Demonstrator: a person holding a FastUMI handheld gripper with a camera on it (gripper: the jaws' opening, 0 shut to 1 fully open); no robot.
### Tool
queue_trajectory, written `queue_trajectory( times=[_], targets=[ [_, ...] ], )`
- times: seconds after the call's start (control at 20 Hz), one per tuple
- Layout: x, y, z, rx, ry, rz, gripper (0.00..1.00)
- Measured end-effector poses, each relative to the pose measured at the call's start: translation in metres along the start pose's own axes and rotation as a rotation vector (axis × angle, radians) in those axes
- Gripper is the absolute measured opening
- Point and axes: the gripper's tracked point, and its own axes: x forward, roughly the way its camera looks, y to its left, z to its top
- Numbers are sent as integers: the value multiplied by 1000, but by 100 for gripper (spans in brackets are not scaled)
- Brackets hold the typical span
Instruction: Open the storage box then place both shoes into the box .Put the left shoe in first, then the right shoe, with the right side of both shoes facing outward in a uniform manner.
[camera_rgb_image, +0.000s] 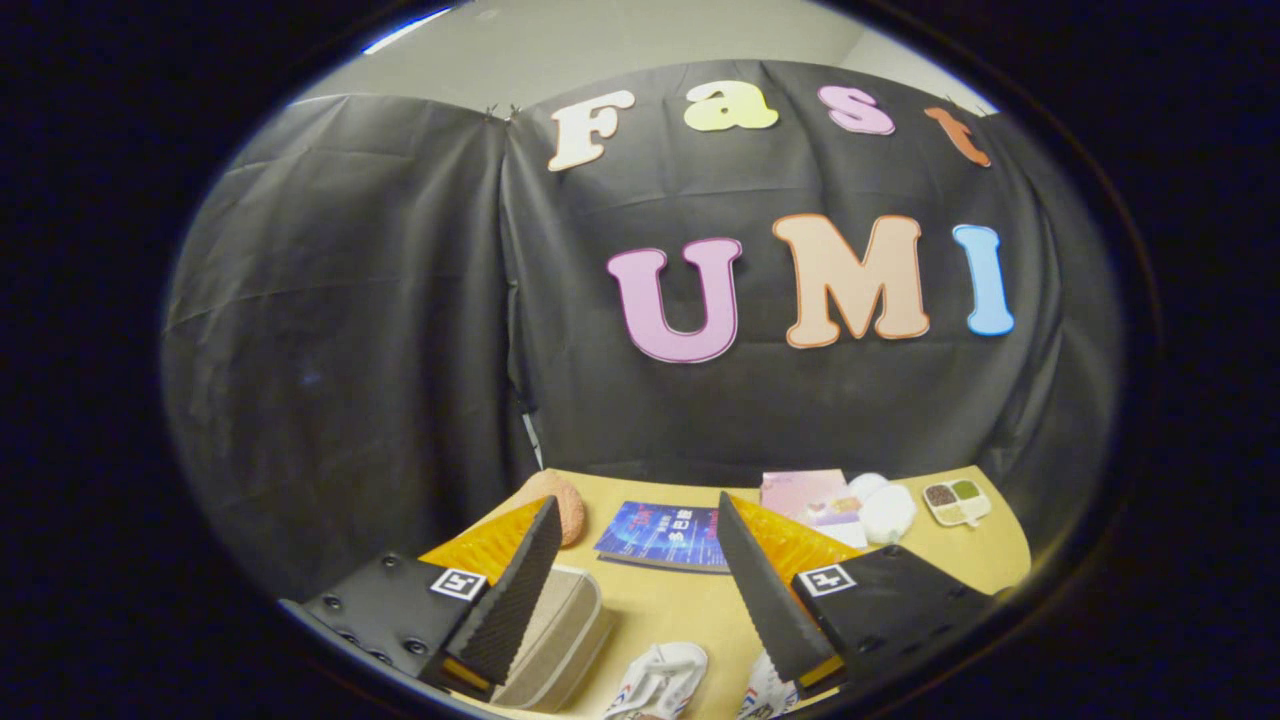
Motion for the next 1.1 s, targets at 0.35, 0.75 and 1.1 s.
queue_trajectory(
  times=[0.35,0.75,1.1],
  targets=[
    [16,40,-103,238,278,171,95],
    [33,53,-204,569,489,201,98],
    [34,72,-242,942,587,279,99]
  ],
)
